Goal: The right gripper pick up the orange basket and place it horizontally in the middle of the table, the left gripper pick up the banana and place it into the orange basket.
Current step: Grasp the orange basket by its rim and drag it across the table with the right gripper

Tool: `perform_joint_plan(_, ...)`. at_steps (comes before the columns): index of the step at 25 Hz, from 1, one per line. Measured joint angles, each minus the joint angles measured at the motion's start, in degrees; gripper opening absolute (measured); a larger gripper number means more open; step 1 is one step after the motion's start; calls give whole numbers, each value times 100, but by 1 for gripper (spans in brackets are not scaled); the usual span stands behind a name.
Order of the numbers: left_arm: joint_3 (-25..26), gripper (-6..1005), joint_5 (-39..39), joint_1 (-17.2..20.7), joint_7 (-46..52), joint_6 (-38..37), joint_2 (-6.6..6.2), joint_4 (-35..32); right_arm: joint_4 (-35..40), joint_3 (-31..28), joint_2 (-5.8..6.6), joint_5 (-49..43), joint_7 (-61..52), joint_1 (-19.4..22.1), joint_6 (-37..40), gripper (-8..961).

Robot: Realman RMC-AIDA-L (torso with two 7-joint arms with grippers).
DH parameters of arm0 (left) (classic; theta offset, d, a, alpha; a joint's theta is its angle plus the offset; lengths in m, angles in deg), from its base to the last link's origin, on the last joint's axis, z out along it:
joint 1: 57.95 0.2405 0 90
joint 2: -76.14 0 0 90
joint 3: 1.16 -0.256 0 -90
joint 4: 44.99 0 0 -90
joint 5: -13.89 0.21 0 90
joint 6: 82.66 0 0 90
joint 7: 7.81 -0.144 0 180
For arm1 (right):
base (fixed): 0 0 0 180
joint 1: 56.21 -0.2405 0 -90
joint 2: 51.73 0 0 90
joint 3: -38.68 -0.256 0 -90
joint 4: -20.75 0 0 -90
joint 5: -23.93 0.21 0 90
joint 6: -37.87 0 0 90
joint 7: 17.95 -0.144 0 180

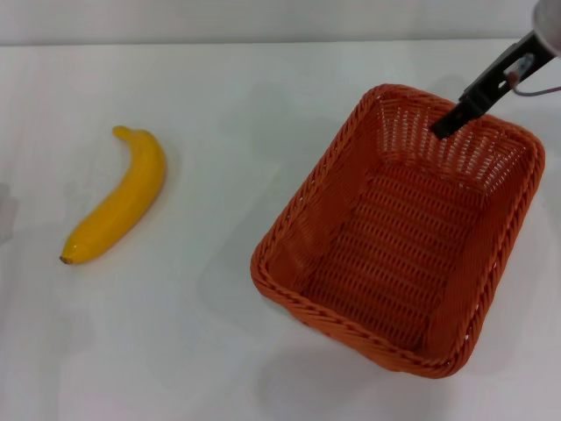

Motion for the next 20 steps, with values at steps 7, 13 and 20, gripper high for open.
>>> perform_joint_plan(7, 3, 862, 4, -20, 1, -5, -1, 42, -688, 235, 39, -91, -26, -142, 710, 828)
perform_joint_plan(13, 3, 862, 4, -30, 1, -4, -1, 45, -1030, 227, 40, -186, -10, -219, 867, 767)
perform_joint_plan(20, 2, 862, 5, -77, -22, 34, -1, 45, -1271, 231, 51, -234, -4, -317, 876, 569)
